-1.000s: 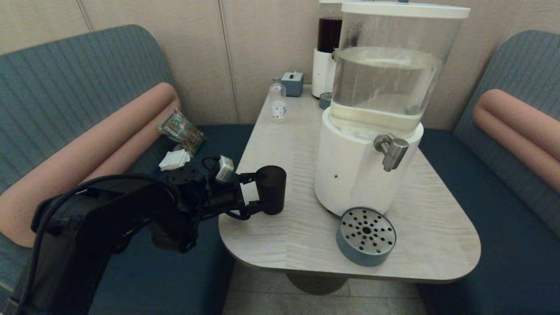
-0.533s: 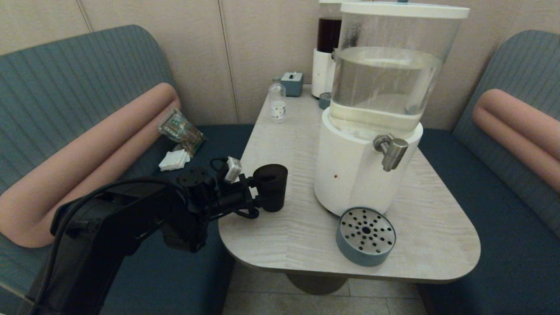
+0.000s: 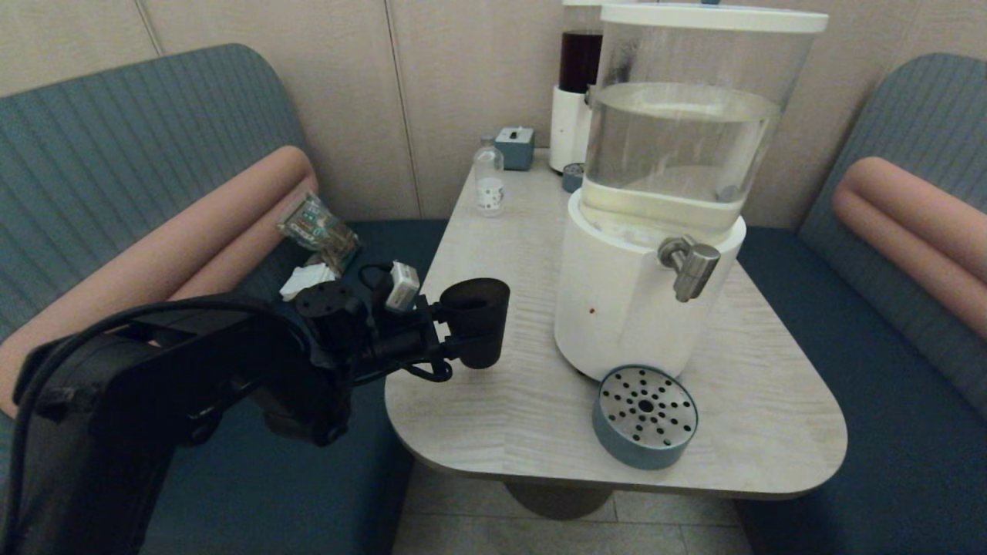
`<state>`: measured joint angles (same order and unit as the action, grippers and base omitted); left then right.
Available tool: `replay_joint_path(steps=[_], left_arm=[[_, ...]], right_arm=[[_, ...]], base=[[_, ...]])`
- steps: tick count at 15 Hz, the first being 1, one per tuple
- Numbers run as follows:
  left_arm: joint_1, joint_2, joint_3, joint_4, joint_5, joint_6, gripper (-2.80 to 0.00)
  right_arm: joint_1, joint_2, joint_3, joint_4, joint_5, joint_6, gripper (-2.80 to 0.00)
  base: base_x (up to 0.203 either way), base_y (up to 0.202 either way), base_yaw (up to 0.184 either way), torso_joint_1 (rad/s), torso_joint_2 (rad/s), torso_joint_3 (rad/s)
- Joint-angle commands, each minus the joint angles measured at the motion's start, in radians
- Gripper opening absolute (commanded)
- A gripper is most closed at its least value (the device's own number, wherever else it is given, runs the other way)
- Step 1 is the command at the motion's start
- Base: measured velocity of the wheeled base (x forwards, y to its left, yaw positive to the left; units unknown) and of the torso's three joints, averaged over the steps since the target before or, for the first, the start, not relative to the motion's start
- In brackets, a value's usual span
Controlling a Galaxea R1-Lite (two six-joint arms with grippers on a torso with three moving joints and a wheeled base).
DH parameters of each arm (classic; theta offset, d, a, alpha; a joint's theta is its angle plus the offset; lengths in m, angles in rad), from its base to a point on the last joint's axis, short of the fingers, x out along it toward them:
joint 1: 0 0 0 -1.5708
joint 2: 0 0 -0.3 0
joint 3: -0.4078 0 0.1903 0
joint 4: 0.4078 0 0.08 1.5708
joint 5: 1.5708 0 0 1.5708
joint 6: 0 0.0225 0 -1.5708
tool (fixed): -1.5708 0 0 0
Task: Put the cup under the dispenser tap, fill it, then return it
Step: Pick up the cup, then place it under the water dispenser
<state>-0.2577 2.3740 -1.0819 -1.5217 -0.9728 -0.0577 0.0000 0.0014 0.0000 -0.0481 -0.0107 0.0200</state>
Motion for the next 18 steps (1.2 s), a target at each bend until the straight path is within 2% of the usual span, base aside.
replay_joint_path(steps=[1, 4, 8, 15, 18], left_arm=[[-0.062, -0.144, 0.09, -0.008, -0.004, -0.003, -2.8], [-0.165, -0.167, 0.109, -0.008, 0.012, -0.001, -2.8], [-0.295, -0.124, 0.042, -0.008, 0.095, -0.011, -2.8], [-0.372, 0.019, -0.094, -0.008, 0.12, -0.015, -2.8], [-0.384, 0.062, -0.137, -0.008, 0.12, -0.015, -2.8]], right_arm=[[0.0, 0.0, 0.015, -0.001, 0.0, 0.0, -2.8], [-0.001, 0.0, 0.015, -0.001, 0.001, 0.0, -2.8], [0.0, 0.0, 0.014, -0.001, 0.0, 0.0, -2.8], [0.0, 0.0, 0.014, -0.001, 0.001, 0.0, -2.8], [0.0, 0.0, 0.014, 0.0, 0.0, 0.0, -2.8]], base=[[0.0, 0.0, 0.0, 0.0, 0.0, 0.0], [0.0, 0.0, 0.0, 0.0, 0.0, 0.0], [0.0, 0.0, 0.0, 0.0, 0.0, 0.0], [0.0, 0.0, 0.0, 0.0, 0.0, 0.0], [0.0, 0.0, 0.0, 0.0, 0.0, 0.0]])
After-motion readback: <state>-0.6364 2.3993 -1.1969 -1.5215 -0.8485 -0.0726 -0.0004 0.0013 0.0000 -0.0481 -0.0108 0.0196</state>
